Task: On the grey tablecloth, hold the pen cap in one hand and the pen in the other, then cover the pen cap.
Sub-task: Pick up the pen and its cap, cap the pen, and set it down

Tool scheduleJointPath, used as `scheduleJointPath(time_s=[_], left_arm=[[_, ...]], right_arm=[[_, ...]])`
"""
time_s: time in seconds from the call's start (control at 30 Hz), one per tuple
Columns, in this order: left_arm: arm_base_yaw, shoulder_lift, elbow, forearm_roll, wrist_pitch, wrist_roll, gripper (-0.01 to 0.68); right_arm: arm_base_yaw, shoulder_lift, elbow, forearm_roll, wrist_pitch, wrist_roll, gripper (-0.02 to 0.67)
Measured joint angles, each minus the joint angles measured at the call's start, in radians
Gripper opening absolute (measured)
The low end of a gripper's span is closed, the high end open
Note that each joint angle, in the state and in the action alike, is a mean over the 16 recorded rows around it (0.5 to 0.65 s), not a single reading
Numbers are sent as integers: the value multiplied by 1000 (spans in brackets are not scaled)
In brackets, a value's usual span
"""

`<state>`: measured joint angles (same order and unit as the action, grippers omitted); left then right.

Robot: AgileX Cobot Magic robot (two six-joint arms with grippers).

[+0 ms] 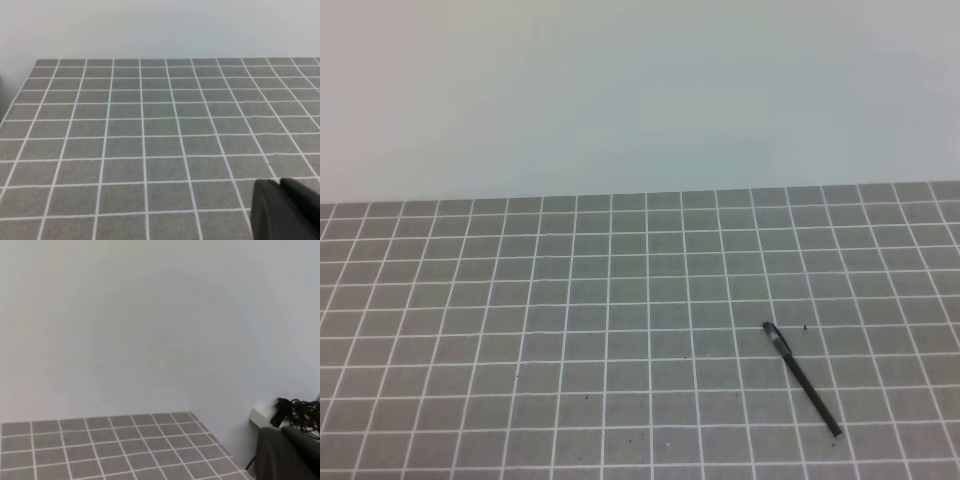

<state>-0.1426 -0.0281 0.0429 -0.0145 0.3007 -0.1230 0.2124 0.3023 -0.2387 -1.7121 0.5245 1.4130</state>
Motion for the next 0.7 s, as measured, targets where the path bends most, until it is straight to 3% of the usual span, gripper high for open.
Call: scheduleJointPath(time_s=[0.13,0.27,0.53,0.7], left_arm=[[0,0,0,0,0,0,0],[-1,0,0,0,0,0,0],[-2,0,0,0,0,0,0],[-2,0,0,0,0,0,0]], right_arm=[[0,0,3,95,-54,-69,-1],[0,-1,4,323,-134,-273,-1],[-10,-59,4,1099,-234,-1022,-2],[-64,-127,16,1493,-261,-1421,-2]])
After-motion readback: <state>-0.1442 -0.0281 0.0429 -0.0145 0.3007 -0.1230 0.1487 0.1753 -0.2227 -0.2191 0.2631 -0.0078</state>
